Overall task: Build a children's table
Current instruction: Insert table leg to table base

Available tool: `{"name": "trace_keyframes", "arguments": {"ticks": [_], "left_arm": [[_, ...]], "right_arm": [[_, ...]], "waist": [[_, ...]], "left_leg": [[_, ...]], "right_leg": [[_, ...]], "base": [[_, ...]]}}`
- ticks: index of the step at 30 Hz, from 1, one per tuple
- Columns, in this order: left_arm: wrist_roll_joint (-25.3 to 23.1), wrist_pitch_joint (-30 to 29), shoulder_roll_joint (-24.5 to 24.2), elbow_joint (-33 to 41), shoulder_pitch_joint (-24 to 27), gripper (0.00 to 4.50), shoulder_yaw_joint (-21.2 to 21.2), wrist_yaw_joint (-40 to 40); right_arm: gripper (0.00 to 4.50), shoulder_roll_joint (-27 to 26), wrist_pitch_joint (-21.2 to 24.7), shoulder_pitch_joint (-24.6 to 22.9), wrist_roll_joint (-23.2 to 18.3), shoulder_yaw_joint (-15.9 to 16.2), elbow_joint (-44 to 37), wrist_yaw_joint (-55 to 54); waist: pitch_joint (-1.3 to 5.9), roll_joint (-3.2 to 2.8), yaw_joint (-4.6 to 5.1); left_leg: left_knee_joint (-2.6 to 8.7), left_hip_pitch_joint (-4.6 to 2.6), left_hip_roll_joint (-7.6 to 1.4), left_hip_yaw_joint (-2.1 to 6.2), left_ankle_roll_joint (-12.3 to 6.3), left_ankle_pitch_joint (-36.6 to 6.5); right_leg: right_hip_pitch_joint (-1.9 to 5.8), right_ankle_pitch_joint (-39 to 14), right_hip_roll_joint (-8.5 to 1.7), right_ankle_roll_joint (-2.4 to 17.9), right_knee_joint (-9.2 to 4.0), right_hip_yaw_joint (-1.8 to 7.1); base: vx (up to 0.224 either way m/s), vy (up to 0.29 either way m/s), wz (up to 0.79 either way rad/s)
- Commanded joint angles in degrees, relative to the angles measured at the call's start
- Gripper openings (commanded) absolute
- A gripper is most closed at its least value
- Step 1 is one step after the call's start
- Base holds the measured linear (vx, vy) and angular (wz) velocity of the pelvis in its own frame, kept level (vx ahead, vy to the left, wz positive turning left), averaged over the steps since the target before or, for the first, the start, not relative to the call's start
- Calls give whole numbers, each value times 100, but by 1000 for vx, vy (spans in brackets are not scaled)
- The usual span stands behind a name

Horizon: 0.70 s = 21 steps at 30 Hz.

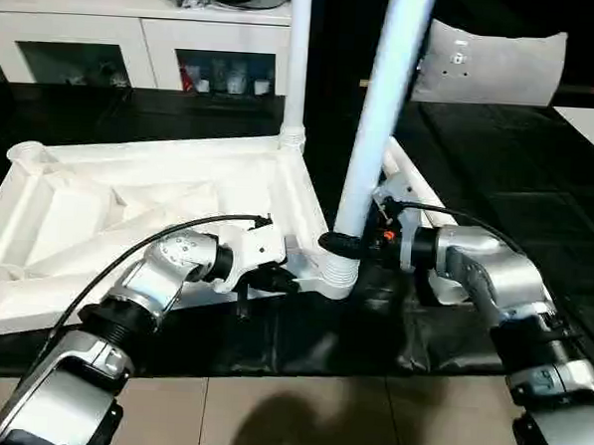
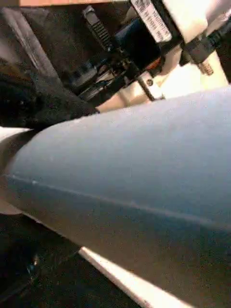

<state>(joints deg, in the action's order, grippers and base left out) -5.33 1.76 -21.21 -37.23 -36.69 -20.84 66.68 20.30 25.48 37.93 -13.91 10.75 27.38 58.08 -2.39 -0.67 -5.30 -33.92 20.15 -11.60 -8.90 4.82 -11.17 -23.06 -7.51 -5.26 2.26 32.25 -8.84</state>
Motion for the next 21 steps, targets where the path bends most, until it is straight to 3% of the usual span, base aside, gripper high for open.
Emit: {"name": "trace_keyframes", "arguments": {"ticks": [1, 8, 10, 13, 14, 16, 17, 19, 21], "left_arm": [[-206, 105, -71, 71, -42, 0, -319, 356], [-254, 158, -20, -50, -154, 0, -307, 234], [-249, 152, -8, -65, -146, 0, -291, 205], [-191, 108, 20, -56, -104, 0, -234, 136], [-151, 95, 35, -40, -72, 0, -181, 72], [-131, 79, 44, -33, -58, 0, -151, 35], [-108, 65, 59, -24, -30, 0, -112, -10], [-82, 52, 103, -33, 34, 0, -40, -122], [-83, 38, 121, -30, 56, 0, -19, -173]], "right_arm": [[188, 0, -40, 43, 84, 76, 242, 18], [187, -51, -53, 53, 34, -48, 577, 97], [187, -54, -33, -13, -10, -122, 601, 103], [187, -72, -64, -138, -93, -256, 676, 58], [187, -115, -70, -202, -176, -383, 703, -28], [187, -135, -77, -231, -212, -442, 701, -77], [187, -166, -83, -290, -276, -555, 683, -179], [187, -271, -122, -504, -462, -899, 608, -466], [187, -293, -119, -635, -515, -989, 526, -530]], "waist": [[390, 47, -18], [375, 46, -13], [381, 66, -12], [388, 38, -33], [394, 17, -47], [395, 35, -54], [391, -12, -53], [385, -13, -52], [383, -7, -52]], "left_leg": [[375, 14, -165, -17, -296, -935], [379, -19, -166, -23, -245, -1101], [379, -8, -167, -24, -249, -1065], [380, -12, -183, -25, -265, -989], [380, -14, -186, -23, -260, -993], [379, -10, -179, -27, -254, -1005], [383, -18, -180, -26, -239, -1065], [385, -26, -172, -24, -212, -1144], [389, -44, -170, -18, -186, -1220]], "right_leg": [[349, -2295, -398, 479, -376, 324], [338, -2588, -402, 419, -424, 318], [345, -2552, -401, 416, -416, 322], [339, -2382, -402, 475, -395, 335], [342, -2331, -403, 503, -388, 335], [347, -2303, -399, 526, -382, 331], [342, -2341, -396, 510, -412, 329], [343, -2465, -401, 476, -431, 316], [333, -2589, -399, 432, -453, 304]], "base": [[0, 0, 0], [0, 0, 0], [0, 0, 0], [0, 0, 0], [0, 0, 0], [0, 0, 0], [0, 0, 0], [0, 0, 0], [0, 0, 0]]}}
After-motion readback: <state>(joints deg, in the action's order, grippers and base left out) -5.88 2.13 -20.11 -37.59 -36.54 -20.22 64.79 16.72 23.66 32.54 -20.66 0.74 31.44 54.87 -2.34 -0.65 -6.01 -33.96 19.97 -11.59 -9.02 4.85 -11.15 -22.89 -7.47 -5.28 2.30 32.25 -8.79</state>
